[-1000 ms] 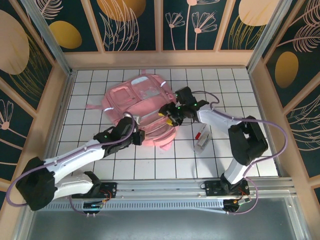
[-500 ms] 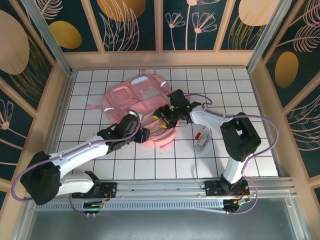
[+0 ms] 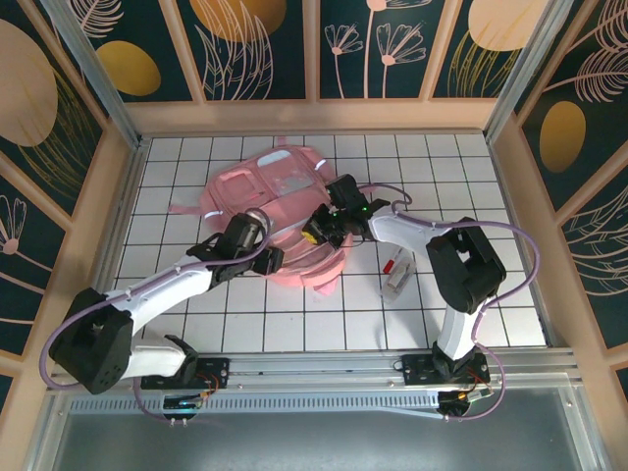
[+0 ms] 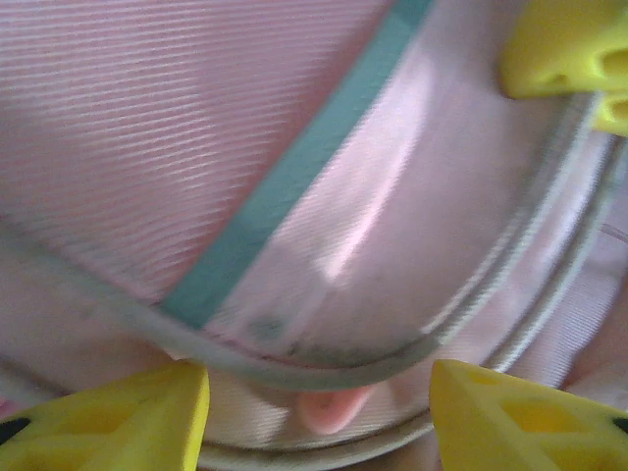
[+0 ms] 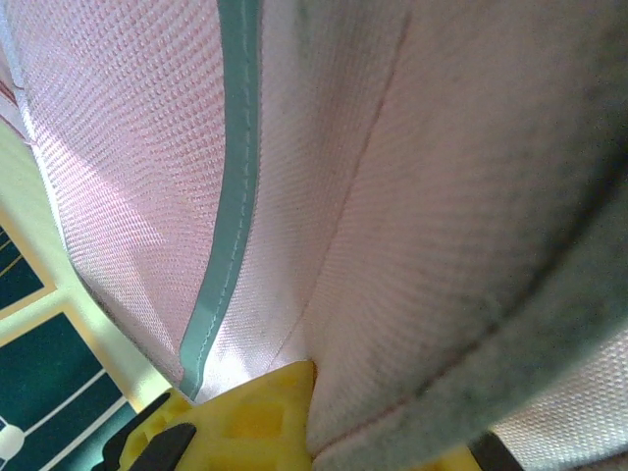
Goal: Pack the student bag
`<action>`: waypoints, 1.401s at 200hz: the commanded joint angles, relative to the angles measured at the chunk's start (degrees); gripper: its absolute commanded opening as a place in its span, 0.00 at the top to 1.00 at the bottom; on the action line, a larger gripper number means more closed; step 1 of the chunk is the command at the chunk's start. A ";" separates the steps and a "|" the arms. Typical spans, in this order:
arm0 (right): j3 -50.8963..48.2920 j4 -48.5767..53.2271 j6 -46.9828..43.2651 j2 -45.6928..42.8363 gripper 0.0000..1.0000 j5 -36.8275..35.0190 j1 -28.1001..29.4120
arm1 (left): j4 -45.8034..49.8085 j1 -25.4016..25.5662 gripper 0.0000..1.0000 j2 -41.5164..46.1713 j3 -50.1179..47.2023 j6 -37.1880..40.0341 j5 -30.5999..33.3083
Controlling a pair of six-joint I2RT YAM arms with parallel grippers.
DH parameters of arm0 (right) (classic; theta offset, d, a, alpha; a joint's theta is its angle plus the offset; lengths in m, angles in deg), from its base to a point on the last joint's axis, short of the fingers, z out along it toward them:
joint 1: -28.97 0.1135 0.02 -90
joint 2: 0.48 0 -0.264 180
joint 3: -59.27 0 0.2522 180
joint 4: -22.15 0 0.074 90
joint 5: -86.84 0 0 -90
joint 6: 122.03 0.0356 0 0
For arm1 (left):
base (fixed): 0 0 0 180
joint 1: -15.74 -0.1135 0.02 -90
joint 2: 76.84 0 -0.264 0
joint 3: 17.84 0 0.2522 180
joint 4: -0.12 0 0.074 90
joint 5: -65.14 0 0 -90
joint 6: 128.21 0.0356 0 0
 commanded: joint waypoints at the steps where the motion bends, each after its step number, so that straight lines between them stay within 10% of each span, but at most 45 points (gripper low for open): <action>1: 2.03 -1.39 -1.01 -1.12 1.00 1.75 0.43 | -0.98 -0.05 0.42 -2.36 2.08 6.48 -7.00; 39: 3.04 -1.34 -0.66 -1.10 1.00 2.73 0.47 | 1.37 -0.05 0.49 -7.18 4.74 10.04 -4.96; 119: 3.68 -0.20 -1.09 -2.52 1.00 3.10 -0.48 | 2.77 -0.03 1.00 -8.20 7.90 15.56 -4.64; 189: 0.68 0.12 -3.23 -4.74 1.00 4.13 -4.07 | -5.06 -0.08 1.00 8.62 -3.92 20.61 -14.82; 280: -0.42 3.79 -8.88 -5.56 1.00 9.12 -11.99 | 1.76 -3.93 1.00 1.83 -3.75 17.95 4.31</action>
